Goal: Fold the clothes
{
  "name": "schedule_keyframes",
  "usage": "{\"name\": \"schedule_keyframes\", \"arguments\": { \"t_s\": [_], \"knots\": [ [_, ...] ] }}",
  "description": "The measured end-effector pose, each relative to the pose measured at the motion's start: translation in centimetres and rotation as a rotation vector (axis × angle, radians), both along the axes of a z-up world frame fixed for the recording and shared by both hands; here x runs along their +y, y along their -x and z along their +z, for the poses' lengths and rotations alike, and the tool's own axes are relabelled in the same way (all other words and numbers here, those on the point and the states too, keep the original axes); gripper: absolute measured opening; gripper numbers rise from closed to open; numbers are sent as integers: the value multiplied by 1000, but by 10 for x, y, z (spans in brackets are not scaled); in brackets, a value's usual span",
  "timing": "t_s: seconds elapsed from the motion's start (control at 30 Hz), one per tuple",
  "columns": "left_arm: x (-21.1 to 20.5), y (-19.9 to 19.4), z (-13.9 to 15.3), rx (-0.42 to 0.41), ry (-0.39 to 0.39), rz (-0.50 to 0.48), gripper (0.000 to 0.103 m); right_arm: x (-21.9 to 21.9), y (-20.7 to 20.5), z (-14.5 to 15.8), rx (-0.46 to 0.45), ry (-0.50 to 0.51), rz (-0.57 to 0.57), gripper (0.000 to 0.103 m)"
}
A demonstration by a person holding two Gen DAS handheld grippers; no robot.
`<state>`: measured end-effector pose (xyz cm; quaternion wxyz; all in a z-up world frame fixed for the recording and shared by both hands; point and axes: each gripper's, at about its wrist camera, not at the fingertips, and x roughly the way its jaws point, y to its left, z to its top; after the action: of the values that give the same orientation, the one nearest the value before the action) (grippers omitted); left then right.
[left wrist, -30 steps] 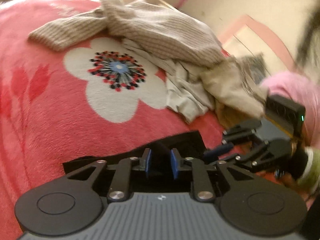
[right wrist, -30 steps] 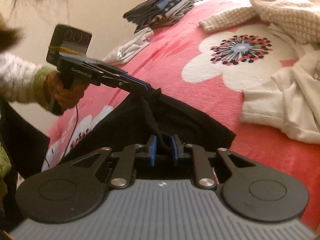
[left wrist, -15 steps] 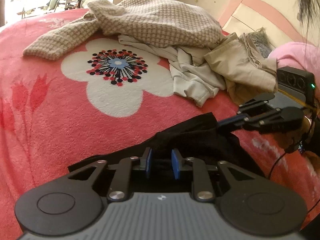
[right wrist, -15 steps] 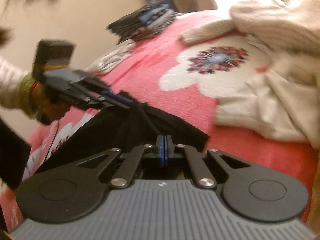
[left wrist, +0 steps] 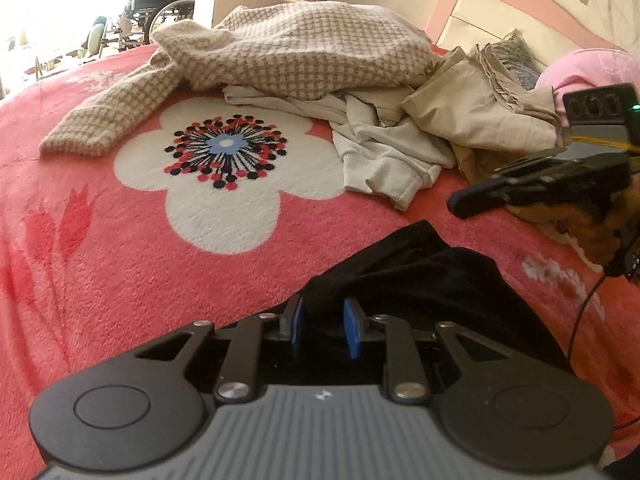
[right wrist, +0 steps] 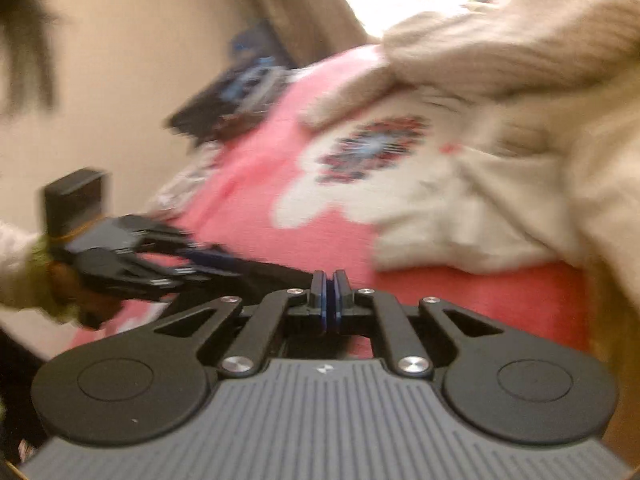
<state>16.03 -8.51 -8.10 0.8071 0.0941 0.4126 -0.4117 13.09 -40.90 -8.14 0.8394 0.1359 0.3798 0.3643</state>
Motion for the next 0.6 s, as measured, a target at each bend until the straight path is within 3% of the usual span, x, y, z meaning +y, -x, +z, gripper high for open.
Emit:
{"name": "schedule_keyframes", "arguments": {
  "t_s": [0.07,0.1,0.13,0.23,0.27,0.33,0.5,0.6],
  "knots": [
    [-3,-2,-1,-4,-5,5,24,17,-1,3,-16,13,83,12],
    [-4,-3,-2,-5,-8,7,25,26,-2,2,-20,29,126,23],
    [-5,-4,-3,-5,-8,10,25,37,-4,0,-23,51,171,27],
    [-9,-7,-5,-12,-7,16,26,63,-10,-9,-20,135,266,27],
    [-9,-7,-5,-13,-4,21,26,69,-11,-12,-27,162,283,26],
    [-8,-8,-4,-13,3,30,26,75,-9,-14,-47,202,294,3],
    [7,-7,13,-27,41,50,28,64,-6,-11,-51,154,223,2],
    [8,-3,20,-34,52,3,28,66,-6,-17,-35,164,199,2]
  ]
}}
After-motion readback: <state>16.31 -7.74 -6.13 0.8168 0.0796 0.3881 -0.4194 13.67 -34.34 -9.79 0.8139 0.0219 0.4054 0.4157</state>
